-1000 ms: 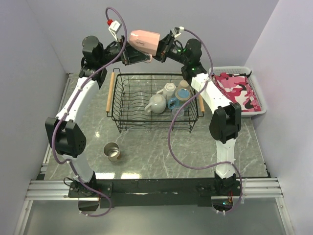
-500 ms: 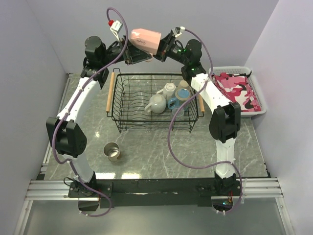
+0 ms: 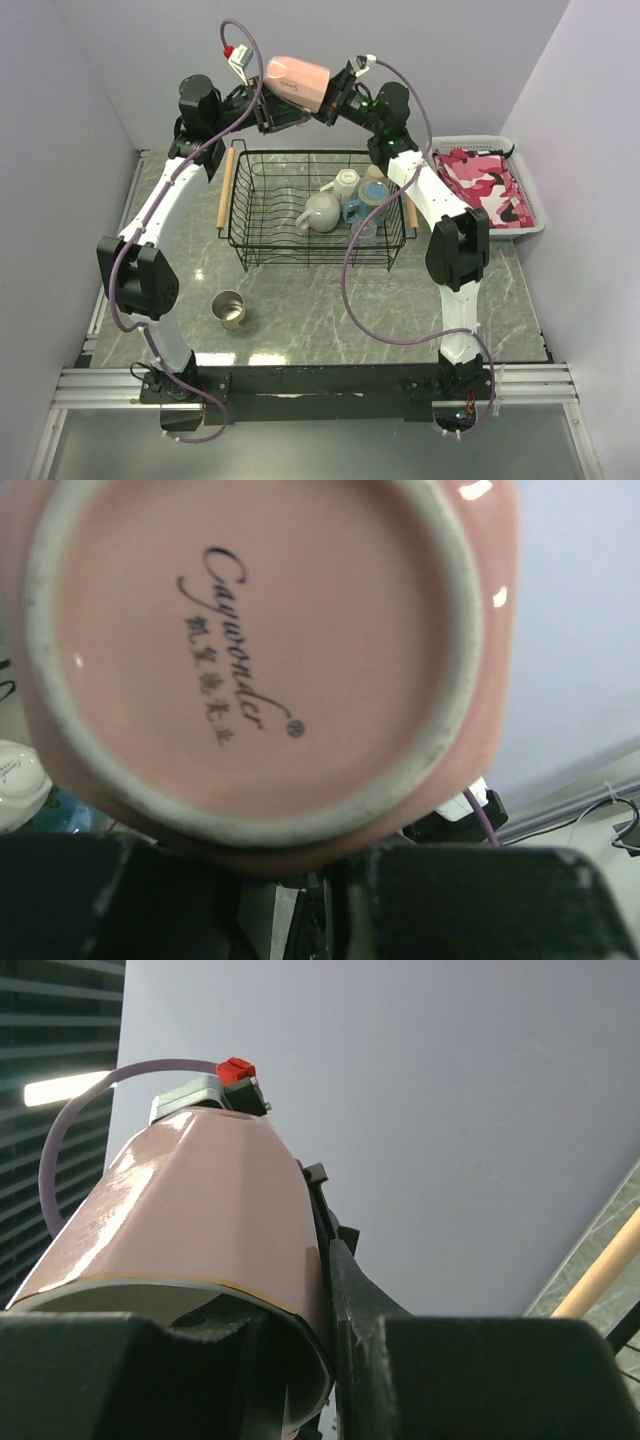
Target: Load the cups into the dish rack
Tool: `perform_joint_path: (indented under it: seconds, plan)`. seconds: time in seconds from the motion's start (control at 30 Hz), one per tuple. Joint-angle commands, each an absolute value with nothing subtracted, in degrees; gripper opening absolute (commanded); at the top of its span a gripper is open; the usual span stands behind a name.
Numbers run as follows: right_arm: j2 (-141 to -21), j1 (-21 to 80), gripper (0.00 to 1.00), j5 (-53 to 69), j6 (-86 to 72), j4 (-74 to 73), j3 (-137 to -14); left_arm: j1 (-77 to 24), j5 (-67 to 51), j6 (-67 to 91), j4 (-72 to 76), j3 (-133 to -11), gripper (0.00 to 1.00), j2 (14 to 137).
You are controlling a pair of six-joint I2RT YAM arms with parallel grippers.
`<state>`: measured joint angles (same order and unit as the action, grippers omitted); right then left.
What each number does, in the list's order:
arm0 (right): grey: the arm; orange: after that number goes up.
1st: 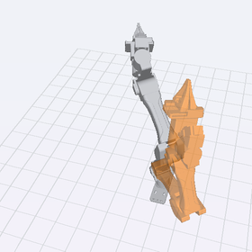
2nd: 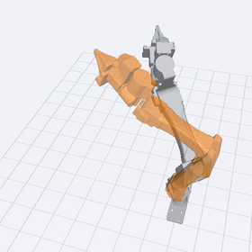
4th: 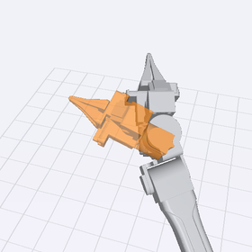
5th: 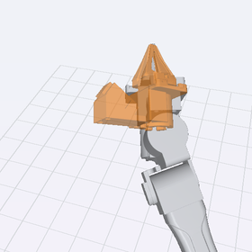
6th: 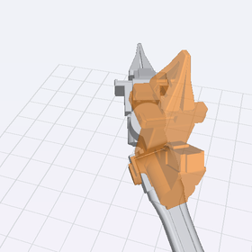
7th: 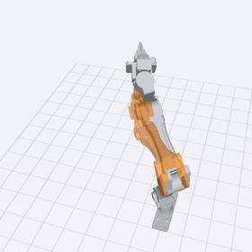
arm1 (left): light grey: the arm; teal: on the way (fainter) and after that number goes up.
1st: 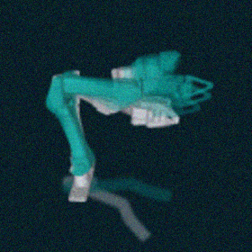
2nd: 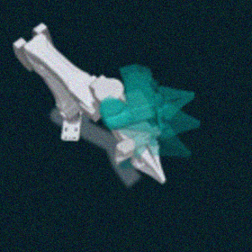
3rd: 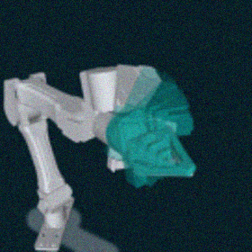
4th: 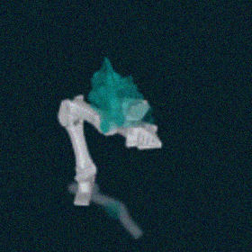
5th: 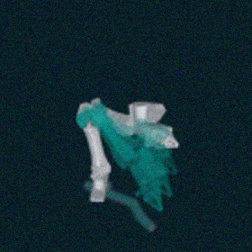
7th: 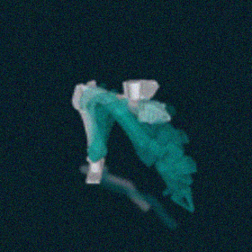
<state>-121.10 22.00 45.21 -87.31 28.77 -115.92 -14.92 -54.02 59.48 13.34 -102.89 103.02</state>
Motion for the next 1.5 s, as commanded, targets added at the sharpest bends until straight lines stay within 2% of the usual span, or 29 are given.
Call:
perform_joint_path:
  seconds: [0.0, 0.03, 0.17, 0.27, 0.4, 0.47, 0.5, 0.57, 0.6, 0.67, 0.7, 0.77, 0.8, 0.87, 0.9, 1.0, 1.03, 1.1, 1.27, 1.47]
  plan:
    - [-116.7, 25.3, 0.00, 49.7, -83.1, 29.1, -112.5, -15.9, -53.4, 56.8, 15.6, -107.3, 0.18, 102.4]
    - [-116.0, 25.1, 0.00, 50.1, -82.4, 28.9, -111.4, -15.6, -53.2, 56.0, 14.9, -107.7, 0.13, 102.6]
    - [-112.5, 24.5, 0.00, 51.6, -79.5, 26.6, -105.7, -13.9, -53.3, 55.3, 13.6, -109.1, 0.07, 103.1]
    - [-109.7, 23.5, 0.13, 52.7, -76.4, 23.0, -102.7, -11.3, -54.8, 56.0, 14.2, -109.7, 0.04, 102.7]
    - [-104.7, 21.1, 0.48, 52.7, -71.4, 16.6, -98.4, -6.7, -57.7, 59.1, 17.3, -110.0, 0.03, 101.8]
    - [-102.4, 20.0, 0.54, 53.2, -69.3, 14.4, -95.5, -3.5, -59.2, 60.2, 18.0, -110.5, 0.03, 101.1]
    - [-101.6, 18.7, 0.66, 53.4, -68.8, 14.1, -94.3, -2.5, -59.6, 60.4, 18.1, -110.7, 0.03, 100.8]
    - [-99.7, 17.6, 0.75, 54.1, -68.5, 14.4, -90.9, -0.2, -60.6, 60.9, 18.0, -110.7, 0.04, 100.0]
    - [-99.1, 16.6, 0.86, 54.2, -68.4, 14.5, -89.8, 1.6, -61.0, 61.1, 18.3, -110.3, 0.03, 99.8]
    - [-97.1, 15.7, 0.99, 54.1, -67.4, 13.6, -87.8, 3.0, -62.7, 60.1, 15.9, -110.1, 0.03, 99.3]
    - [-96.4, 15.3, 1.00, 54.1, -65.7, 12.8, -87.5, 3.1, -63.4, 58.0, 13.3, -110.8, 0.04, 99.1]
    - [-93.7, 14.8, 1.00, 53.6, -62.9, 7.9, -88.1, 1.9, -65.0, 43.0, 1.9, -113.4, 0.04, 99.6]
    - [-92.7, 14.5, 1.00, 52.3, -59.5, 5.8, -88.5, 1.0, -64.9, 28.8, -14.7, -118.0, 0.04, 100.4]
    - [-89.3, 14.0, 1.00, 50.5, -55.5, -0.3, -90.8, 0.4, -65.4, 18.7, -25.6, -121.3, 0.04, 103.4]
    - [-88.3, 13.8, 1.00, 47.5, -50.2, -3.9, -92.0, 0.3, -64.8, 8.0, -38.8, -125.5, 0.04, 104.9]
    - [-85.4, 13.8, 1.00, 41.1, -40.4, -17.3, -98.2, -3.8, -58.0, -16.8, -60.6, -132.5, 0.04, 110.0]
    - [-84.6, 13.6, 1.00, 39.2, -38.9, -21.2, -99.1, -4.8, -55.9, -21.4, -63.9, -132.3, 0.03, 110.6]
    - [-81.2, 13.4, 1.00, 37.2, -36.7, -22.8, -98.2, -7.8, -50.9, -29.7, -65.7, -127.1, 0.03, 109.7]
    - [-73.4, 12.0, 1.00, 29.6, -36.8, -23.6, -90.8, -12.6, -44.7, -37.4, -61.7, -113.6, 0.03, 104.7]
    - [-69.7, 11.6, 1.00, 22.7, -34.2, -29.0, -87.6, -19.0, -39.8, -40.5, -60.1, -108.4, 0.03, 104.1]
